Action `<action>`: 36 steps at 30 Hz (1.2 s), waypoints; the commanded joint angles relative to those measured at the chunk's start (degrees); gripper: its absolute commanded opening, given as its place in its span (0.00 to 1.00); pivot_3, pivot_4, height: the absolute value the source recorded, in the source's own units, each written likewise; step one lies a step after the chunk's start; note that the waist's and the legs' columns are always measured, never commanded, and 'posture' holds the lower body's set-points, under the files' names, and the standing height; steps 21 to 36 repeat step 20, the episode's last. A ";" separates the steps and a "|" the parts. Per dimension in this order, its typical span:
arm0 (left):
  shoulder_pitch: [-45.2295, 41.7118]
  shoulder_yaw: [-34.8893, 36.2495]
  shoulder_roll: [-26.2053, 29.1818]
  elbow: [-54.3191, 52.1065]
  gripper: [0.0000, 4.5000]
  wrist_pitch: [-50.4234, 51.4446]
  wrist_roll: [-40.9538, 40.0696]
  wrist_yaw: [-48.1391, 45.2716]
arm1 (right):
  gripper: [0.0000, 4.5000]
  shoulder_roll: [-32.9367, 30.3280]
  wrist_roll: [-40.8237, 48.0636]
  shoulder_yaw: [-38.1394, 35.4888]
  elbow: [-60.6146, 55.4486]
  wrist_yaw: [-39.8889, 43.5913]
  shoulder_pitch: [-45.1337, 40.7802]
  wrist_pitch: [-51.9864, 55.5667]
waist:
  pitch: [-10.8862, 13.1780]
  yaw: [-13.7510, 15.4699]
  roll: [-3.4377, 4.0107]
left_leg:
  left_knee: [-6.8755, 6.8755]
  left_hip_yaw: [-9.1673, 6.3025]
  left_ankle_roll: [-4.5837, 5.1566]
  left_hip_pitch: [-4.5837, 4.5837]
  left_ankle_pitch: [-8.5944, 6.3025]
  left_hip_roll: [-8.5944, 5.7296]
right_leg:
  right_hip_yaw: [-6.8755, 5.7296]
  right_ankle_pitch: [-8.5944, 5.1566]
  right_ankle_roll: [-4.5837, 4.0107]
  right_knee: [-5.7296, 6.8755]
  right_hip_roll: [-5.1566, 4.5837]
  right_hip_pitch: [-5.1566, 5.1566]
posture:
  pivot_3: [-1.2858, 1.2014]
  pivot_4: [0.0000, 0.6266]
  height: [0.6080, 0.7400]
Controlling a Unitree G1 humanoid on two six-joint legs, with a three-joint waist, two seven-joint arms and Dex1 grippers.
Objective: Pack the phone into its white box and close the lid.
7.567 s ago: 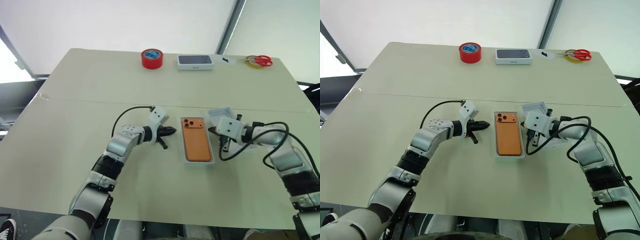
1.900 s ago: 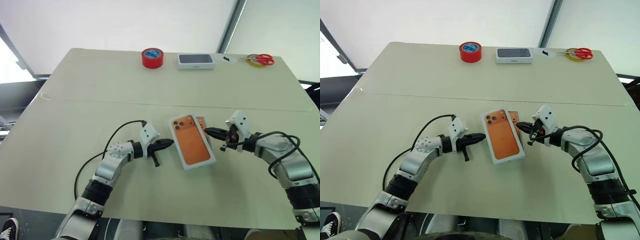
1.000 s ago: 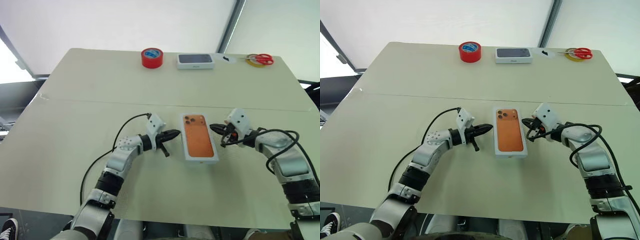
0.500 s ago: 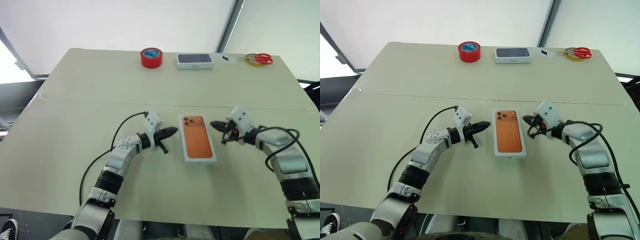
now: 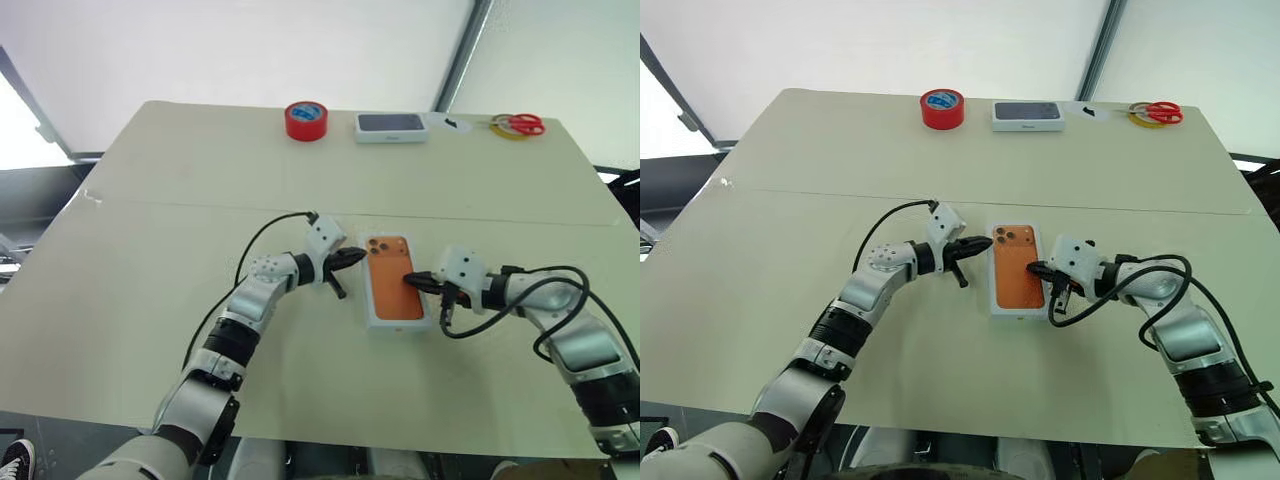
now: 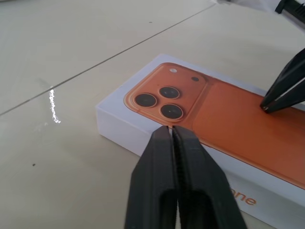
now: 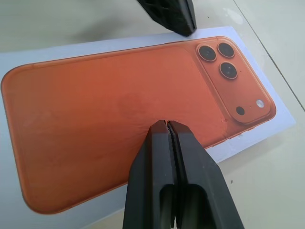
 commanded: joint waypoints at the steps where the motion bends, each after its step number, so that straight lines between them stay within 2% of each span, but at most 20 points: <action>1: 1.76 3.00 1.33 -5.44 0.42 2.86 -3.93 -1.63 | 0.31 2.13 5.17 -2.72 0.32 0.34 -1.48 5.46 | 0.00 -0.03 0.01 | 0.00 0.00 -0.01 -0.03 0.00 0.00 | 0.00 0.00 0.00 0.01 -0.01 -0.04 | 0.52 0.24 1.00; 5: 5.93 7.14 7.59 -16.55 0.87 4.94 -6.83 -2.42 | 0.78 3.91 8.59 -7.22 1.40 -0.19 -4.53 5.14 | 0.13 -0.46 0.15 | -0.10 -0.01 -0.31 -0.30 0.18 0.06 | 0.01 -0.01 -0.01 0.05 0.03 -0.41 | 0.52 0.24 1.00; 6: 7.14 8.42 9.27 -19.11 0.99 6.07 -8.01 -2.67 | 0.79 3.26 9.00 -7.66 1.73 0.88 -4.48 4.58 | 0.14 -0.41 0.17 | -0.10 0.00 -0.32 -0.33 0.18 0.05 | 0.01 -0.01 -0.01 0.05 0.03 -0.45 | 0.52 0.24 1.00; 12: 20.12 20.08 25.54 -26.75 0.99 4.92 -10.87 -7.10 | 0.79 -4.89 9.24 -11.79 10.67 10.91 -4.07 -5.46 | 0.16 -0.51 0.21 | -0.11 0.01 -0.04 -0.29 0.02 0.03 | 0.02 -0.01 -0.01 0.02 -0.04 -0.38 | 0.52 0.24 1.00; 16: 27.79 26.04 31.25 -31.83 0.99 4.78 -13.58 -8.58 | 0.79 -6.53 9.07 -14.01 15.64 14.08 -3.41 -11.64 | 0.19 -0.24 0.22 | -0.14 0.01 -0.04 -0.28 0.01 0.03 | 0.02 -0.01 -0.03 0.00 -0.12 -0.38 | 0.52 0.24 1.00; 20: 32.10 30.98 33.31 -39.26 0.99 7.80 -16.93 -6.71 | 0.79 -6.55 9.74 -14.60 17.99 15.95 -3.20 -12.43 | 0.20 0.02 0.21 | -0.14 -0.01 -0.06 -0.28 0.00 0.01 | 0.01 -0.01 -0.05 -0.02 -0.22 -0.36 | 0.52 0.24 1.00; 36: 32.10 30.98 33.31 -39.26 0.99 7.80 -16.93 -6.71 | 0.79 -6.55 9.74 -14.60 17.99 15.95 -3.20 -12.43 | 0.20 0.02 0.21 | -0.14 -0.01 -0.06 -0.28 0.00 0.01 | 0.01 -0.01 -0.05 -0.02 -0.22 -0.36 | 0.52 0.24 1.00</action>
